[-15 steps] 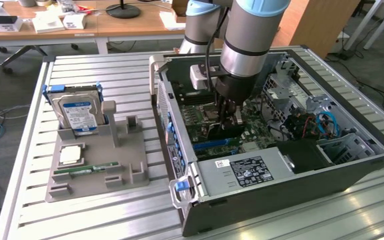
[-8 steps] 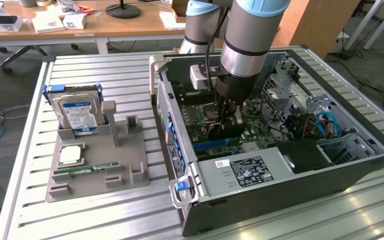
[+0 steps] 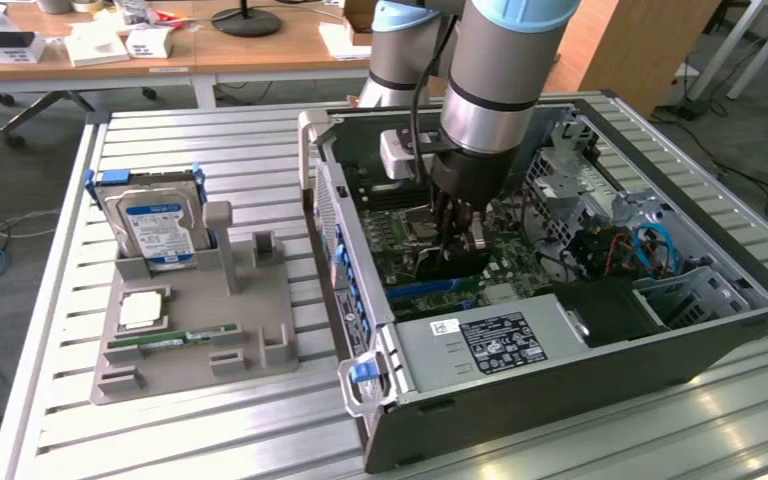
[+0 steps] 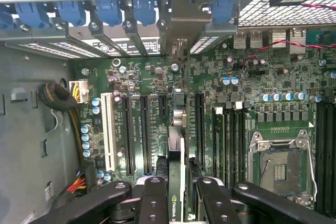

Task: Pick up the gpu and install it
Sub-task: 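Insert the gpu into the slot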

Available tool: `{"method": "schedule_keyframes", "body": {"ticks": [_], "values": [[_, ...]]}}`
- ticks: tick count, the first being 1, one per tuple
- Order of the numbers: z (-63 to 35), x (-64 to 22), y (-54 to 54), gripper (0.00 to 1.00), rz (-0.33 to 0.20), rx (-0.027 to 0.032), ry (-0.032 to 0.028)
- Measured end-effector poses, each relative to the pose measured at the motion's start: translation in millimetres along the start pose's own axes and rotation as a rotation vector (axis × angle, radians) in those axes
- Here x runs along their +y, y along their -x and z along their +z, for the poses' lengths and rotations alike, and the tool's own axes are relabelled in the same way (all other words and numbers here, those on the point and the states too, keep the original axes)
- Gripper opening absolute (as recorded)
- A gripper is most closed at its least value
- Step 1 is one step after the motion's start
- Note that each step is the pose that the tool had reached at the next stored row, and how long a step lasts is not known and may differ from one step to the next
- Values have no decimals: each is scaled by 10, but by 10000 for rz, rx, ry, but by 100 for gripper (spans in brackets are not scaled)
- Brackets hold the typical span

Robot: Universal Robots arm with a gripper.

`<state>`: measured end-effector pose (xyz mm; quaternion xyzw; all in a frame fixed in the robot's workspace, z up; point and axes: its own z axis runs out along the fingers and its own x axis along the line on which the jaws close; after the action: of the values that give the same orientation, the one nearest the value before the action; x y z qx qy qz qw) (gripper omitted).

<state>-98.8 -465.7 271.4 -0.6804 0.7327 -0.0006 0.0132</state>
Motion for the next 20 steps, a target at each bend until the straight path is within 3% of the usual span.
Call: {"method": "schedule_keyframes", "body": {"ticks": [2, 4, 6, 8, 9, 20], "values": [[1, 0, 0, 26, 31, 74, -6], [2, 0, -1, 26, 31, 77, -5], [6, 1, 0, 26, 34, 36, -3], [7, 0, 0, 26, 35, -63, 5], [7, 1, 0, 26, 36, -72, 5], [48, 1, -1, 26, 34, -22, 2]]}}
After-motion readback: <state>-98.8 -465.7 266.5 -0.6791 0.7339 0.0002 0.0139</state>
